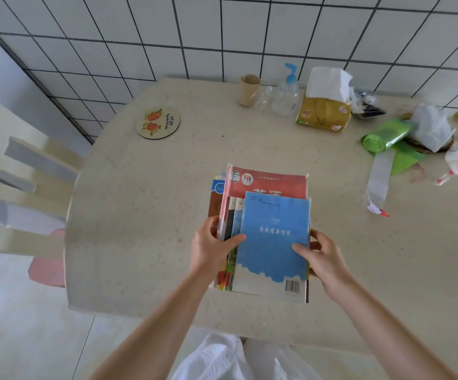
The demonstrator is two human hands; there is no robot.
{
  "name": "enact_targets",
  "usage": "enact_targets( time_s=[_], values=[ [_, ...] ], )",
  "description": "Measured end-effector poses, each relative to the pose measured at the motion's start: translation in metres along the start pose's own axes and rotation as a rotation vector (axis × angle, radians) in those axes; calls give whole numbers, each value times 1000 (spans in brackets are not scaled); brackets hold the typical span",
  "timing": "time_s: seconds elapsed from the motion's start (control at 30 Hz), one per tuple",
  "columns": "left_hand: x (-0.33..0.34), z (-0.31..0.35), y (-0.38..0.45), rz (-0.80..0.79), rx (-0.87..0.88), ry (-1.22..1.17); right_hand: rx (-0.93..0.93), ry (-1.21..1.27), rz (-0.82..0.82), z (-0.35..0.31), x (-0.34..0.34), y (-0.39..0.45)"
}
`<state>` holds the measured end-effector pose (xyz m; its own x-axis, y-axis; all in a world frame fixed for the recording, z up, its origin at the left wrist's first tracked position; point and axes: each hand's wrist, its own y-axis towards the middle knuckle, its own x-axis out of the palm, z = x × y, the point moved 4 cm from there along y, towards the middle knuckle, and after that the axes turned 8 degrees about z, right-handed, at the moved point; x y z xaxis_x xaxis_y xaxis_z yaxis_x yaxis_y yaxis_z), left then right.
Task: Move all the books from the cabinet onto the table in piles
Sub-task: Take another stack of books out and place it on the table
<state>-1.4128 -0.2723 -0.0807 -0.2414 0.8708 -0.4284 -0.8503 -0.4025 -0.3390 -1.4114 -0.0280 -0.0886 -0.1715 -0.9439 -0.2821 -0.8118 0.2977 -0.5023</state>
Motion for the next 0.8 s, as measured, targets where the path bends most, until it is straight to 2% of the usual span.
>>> enact_targets(
  time_s=[0.17,0.3,0.67,0.8],
  values=[
    [-2,2,33,15,-76,38,66,-31,-24,-13,30,29],
    [0,1,56,-49,-135,111,71,-77,-34,-23,47,48],
    [-4,0,78,-106,-176,140,71,-240,25,-31,44,62],
    [4,-5,75,-144,-145,314,-8,-344,3,-30,49,51]
  ],
)
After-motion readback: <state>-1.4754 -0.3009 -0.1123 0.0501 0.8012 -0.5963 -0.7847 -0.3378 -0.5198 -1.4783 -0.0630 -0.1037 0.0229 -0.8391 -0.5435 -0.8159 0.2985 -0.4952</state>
